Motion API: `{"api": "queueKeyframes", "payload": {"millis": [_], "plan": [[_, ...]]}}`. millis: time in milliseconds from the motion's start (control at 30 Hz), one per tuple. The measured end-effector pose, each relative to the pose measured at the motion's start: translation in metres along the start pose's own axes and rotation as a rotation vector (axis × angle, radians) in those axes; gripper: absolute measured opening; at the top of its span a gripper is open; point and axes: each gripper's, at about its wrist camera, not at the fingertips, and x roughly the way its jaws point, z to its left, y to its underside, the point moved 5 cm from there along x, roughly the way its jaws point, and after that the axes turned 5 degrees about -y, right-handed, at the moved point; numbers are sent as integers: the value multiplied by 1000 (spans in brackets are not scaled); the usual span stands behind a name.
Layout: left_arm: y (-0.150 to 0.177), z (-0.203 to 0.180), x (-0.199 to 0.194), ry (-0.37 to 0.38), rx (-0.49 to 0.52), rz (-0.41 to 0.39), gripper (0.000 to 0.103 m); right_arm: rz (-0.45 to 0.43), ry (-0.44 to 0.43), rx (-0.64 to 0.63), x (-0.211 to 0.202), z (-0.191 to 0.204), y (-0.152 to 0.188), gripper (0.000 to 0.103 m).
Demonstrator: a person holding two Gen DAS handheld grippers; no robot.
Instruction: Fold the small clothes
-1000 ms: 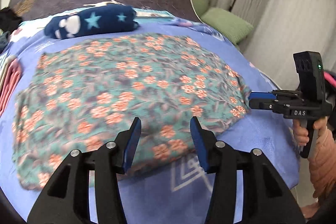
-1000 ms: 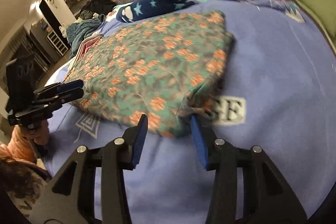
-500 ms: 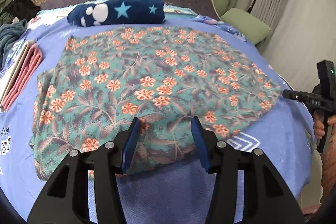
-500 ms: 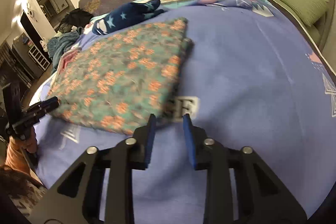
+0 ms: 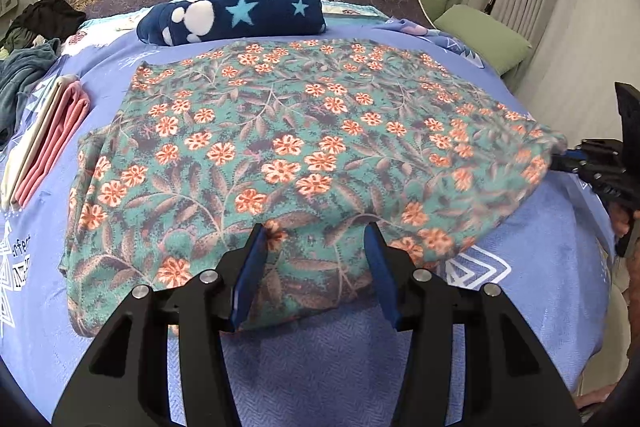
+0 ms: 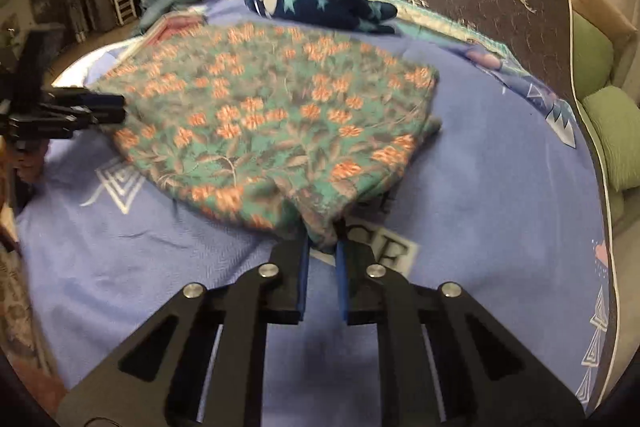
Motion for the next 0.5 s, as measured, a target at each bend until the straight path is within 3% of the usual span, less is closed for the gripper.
{"api": "queueKeyframes", "payload": {"millis": [33, 100, 200, 267, 333, 367, 400, 433, 500], "plan": [[0, 0, 0, -2, -1, 1, 51, 4, -20, 20, -5, -7, 3, 10], [1, 1, 1, -11, 0, 4, 51, 44, -39, 55, -8, -21, 16, 0], [2, -1, 2, -19, 5, 2, 51, 121, 4, 97, -5, -33, 41, 0], [2, -2, 2, -18, 4, 4, 57, 95, -9, 159, -13, -37, 48, 0], [1, -5, 3, -23, 11, 5, 58, 16, -40, 225, -25, -39, 45, 1], [1, -6, 3, -28, 14, 5, 58, -18, -53, 239, -29, -38, 42, 7], [1, -7, 2, -35, 19, 4, 59, -39, -55, 236, -30, -37, 39, 24], [1, -8, 1, -38, 20, 2, 59, -37, -48, 221, -28, -34, 37, 34], [3, -6, -1, -34, 13, -1, 59, -10, -26, 155, -16, -23, 33, 38]]}}
